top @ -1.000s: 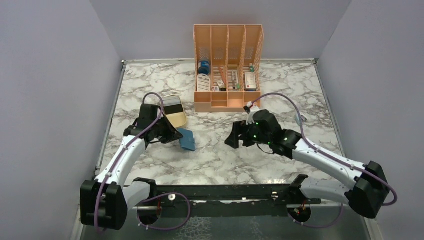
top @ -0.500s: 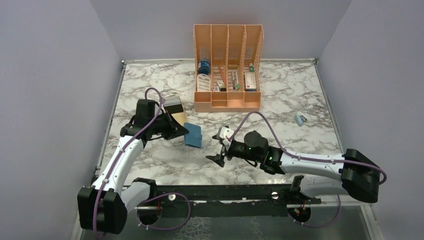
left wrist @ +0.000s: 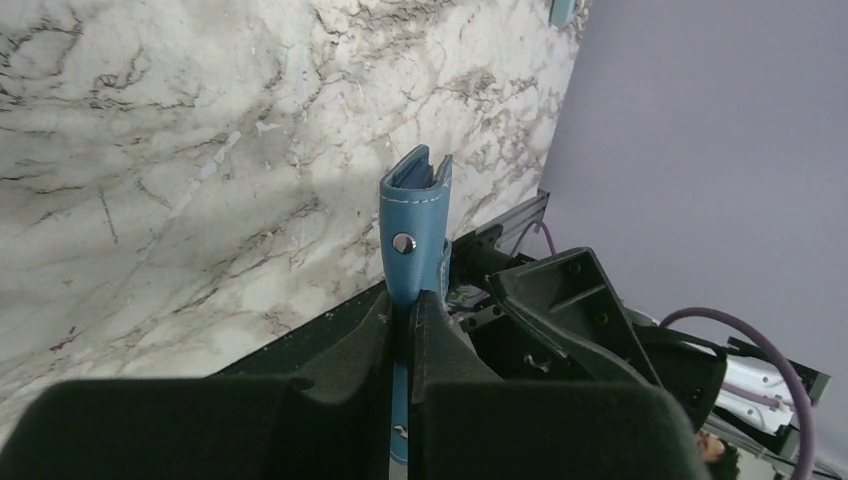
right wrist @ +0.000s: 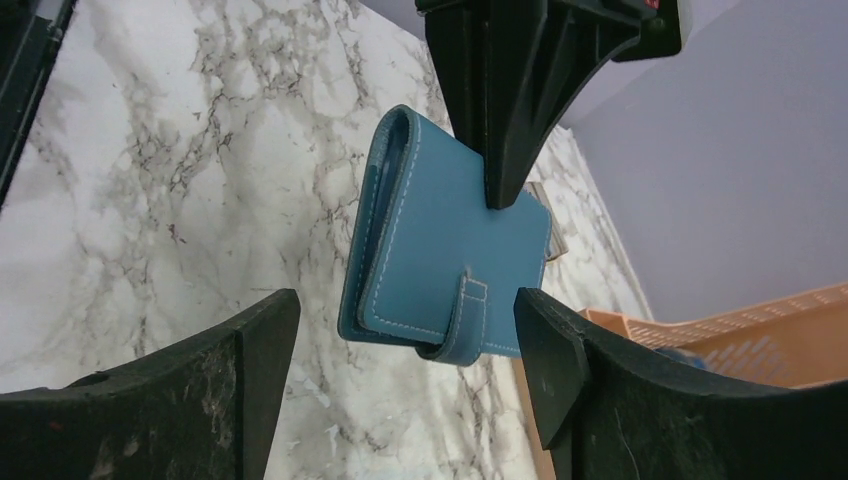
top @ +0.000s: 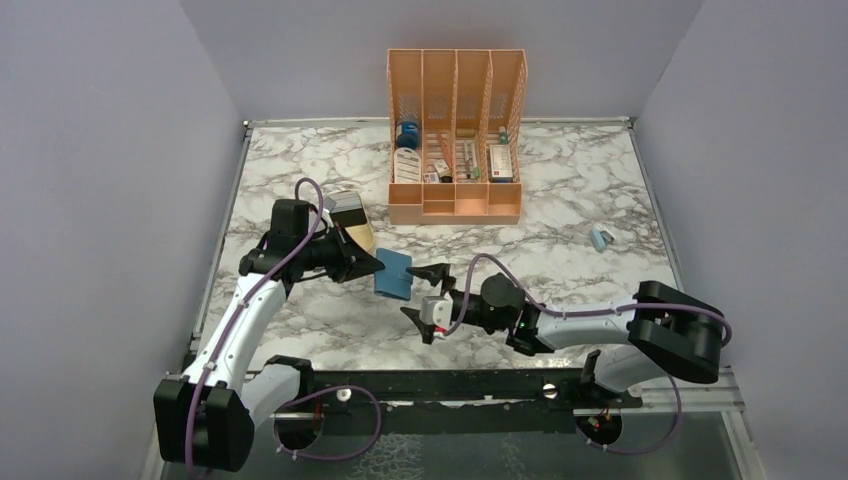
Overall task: Put the credit cards into the card holder
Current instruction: Place the card holder at the center of the board.
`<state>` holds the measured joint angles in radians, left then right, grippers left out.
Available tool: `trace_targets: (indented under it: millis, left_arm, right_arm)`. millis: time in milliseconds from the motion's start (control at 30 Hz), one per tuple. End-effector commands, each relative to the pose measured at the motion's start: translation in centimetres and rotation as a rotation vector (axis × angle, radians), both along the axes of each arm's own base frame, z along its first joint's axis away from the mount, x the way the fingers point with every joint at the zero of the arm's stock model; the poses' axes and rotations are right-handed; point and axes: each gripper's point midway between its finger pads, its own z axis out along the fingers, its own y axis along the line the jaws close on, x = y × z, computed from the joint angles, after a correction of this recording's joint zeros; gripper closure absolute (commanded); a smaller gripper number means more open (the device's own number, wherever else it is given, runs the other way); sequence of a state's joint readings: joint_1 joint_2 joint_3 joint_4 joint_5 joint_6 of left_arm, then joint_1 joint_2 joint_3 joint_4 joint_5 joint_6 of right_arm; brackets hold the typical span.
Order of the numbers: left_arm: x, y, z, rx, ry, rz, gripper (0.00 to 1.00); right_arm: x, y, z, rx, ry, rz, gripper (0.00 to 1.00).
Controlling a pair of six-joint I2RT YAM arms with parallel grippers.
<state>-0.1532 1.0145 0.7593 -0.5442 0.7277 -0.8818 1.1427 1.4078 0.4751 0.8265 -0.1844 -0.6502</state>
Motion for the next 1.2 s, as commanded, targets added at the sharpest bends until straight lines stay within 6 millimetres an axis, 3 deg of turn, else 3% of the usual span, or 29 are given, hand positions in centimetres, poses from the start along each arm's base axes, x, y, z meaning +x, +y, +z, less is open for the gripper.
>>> trace_targets:
  millis: [0, 100, 233, 300, 467, 567, 667, 800, 900, 1167]
  left_arm:
    - [-0.8, -1.1, 2.4, -0.091, -0.007, -0.064, 1.0]
    - [-1.2, -1.5, 2.7, -0.124, 0.007, -0.086, 1.0]
    - [-1.2, -1.5, 2.8, -0.123, -0.003, -0.089, 1.0]
    - [-1.1, -1.4, 2.8, -0.117, -0.013, -0.091, 0.91]
    - [-0.4, -1.2, 2.7, -0.087, -0.043, -0.082, 0.56]
    - [0.9, -0.2, 3.1, 0.0, -0.135, -0.034, 0.43]
    - [2.4, 1.2, 3.5, 0.118, -0.223, 0.013, 0.38]
    - [3.7, 2.0, 3.5, 0.199, -0.285, 0.006, 0.37]
    - [4.2, 2.0, 2.8, 0.225, -0.297, -0.035, 0.38]
    - [4.3, 1.8, 2.5, 0.234, -0.341, -0.079, 0.43]
  right_arm:
    - [0.4, 1.1, 2.8, 0.069, -0.217, -0.003, 0.22]
    - [0.8, 1.0, 3.3, 0.084, -0.296, -0.038, 0.27]
    - [0.4, 0.7, 4.0, 0.122, -0.296, -0.037, 0.57]
    - [-0.1, 0.6, 4.3, 0.145, -0.264, -0.016, 0.71]
    - [-0.8, 0.3, 3.7, 0.151, -0.148, 0.001, 0.97]
    - [-1.0, 0.1, 3.0, 0.152, -0.012, -0.011, 0.99]
    - [-1.7, -0.5, 2.7, 0.18, 0.131, -0.013, 0.99]
    - [-1.6, -1.5, 2.9, 0.209, 0.434, -0.115, 0.99]
    - [-1.7, -1.8, 1.2, 0.101, 0.697, -0.236, 0.99]
    - [-5.2, -1.8, -2.1, -0.145, 1.082, -0.293, 0.99]
